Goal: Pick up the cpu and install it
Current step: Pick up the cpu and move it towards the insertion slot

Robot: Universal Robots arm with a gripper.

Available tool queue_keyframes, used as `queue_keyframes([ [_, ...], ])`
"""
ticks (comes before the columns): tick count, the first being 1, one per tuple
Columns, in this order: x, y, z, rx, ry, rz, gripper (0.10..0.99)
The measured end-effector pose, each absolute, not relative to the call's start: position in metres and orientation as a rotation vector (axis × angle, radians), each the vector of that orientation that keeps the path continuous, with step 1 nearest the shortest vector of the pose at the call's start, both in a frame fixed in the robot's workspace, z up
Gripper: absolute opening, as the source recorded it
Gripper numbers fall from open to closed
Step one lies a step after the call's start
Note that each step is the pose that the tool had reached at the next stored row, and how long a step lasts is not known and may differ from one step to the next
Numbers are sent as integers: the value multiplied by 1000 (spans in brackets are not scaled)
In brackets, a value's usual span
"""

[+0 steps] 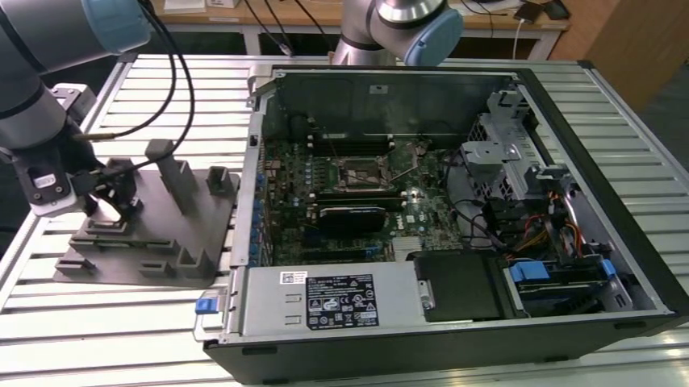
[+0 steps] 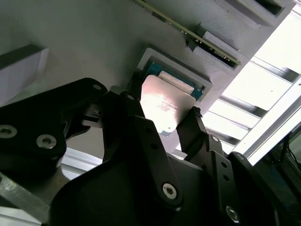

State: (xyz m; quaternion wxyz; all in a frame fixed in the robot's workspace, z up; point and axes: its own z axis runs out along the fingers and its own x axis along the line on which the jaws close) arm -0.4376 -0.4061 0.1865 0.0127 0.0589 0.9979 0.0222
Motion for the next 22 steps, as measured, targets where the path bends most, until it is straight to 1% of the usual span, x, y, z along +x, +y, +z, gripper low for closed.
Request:
queue_keyframes([
  [22,-438,-406,214,177,3109,71,545],
])
